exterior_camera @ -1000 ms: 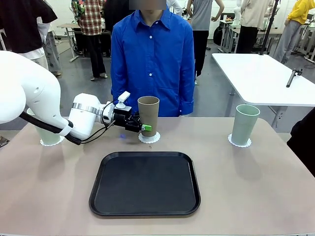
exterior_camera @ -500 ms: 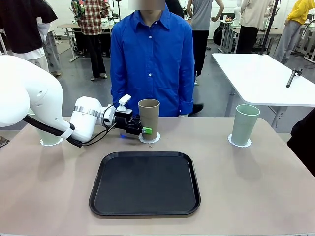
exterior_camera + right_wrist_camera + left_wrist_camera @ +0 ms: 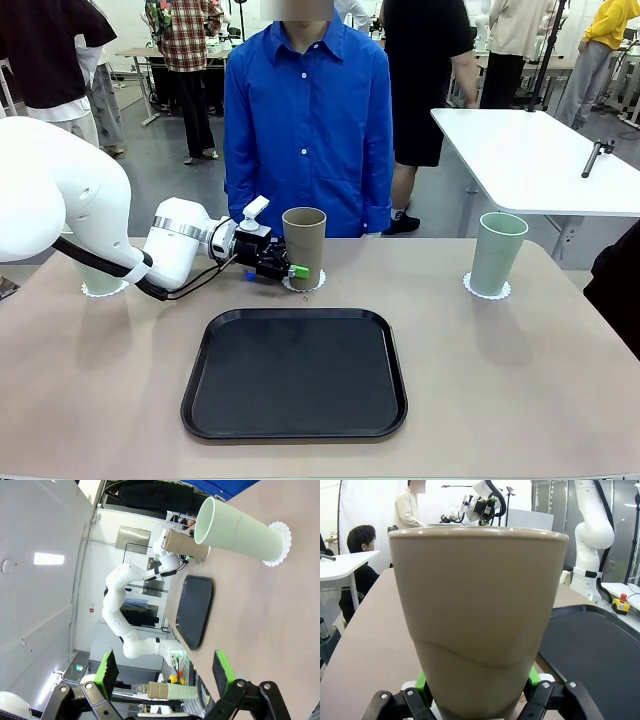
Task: Place coasters on the table and set cups on them.
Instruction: Take one Reusable plastic cup from the Flat Tray and place it on a coaster set by the human.
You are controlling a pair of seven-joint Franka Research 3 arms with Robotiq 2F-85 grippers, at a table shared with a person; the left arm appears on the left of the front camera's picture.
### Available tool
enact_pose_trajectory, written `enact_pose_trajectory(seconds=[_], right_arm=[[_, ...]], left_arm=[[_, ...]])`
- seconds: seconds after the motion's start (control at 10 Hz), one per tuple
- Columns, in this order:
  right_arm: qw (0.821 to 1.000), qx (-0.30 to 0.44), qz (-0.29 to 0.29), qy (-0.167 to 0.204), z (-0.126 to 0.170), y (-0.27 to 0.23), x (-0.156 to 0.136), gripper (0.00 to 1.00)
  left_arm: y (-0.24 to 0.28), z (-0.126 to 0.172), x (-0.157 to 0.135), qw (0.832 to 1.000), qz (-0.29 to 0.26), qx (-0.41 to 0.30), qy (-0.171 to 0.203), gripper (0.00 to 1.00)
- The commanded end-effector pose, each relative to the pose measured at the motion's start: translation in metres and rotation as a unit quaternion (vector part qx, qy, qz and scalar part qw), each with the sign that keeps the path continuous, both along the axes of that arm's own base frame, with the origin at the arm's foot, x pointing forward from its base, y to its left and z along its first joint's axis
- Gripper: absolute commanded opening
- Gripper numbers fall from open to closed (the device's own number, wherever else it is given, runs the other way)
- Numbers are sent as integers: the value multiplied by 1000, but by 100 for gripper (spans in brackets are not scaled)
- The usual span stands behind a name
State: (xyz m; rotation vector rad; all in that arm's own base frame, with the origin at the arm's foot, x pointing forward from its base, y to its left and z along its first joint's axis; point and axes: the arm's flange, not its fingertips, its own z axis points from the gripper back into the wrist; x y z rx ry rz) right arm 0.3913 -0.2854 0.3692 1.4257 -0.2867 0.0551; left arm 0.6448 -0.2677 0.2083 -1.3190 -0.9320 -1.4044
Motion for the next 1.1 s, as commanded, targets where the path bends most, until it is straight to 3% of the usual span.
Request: enact_pose_trajectory(seconds=[0.0, 0.3, 0.4, 0.5, 1.0], right_arm=[[1000, 1, 2, 2, 1, 1, -1, 100], [1000, 1, 2, 2, 1, 1, -1, 100], [1000, 1, 2, 2, 1, 1, -1, 100], [1000, 1, 2, 2, 1, 1, -1, 100], [1000, 1, 2, 2, 1, 1, -1, 100]], left_arm=[[-3, -1, 6, 1000, -13, -2, -18, 82], [-3, 0, 6, 999, -16, 3, -28, 82], [-3, 0, 6, 999, -15, 5, -30, 95], [-3, 1, 7, 999, -15, 4, -32, 100], [-3, 1, 8, 999, -22, 4, -24, 100]])
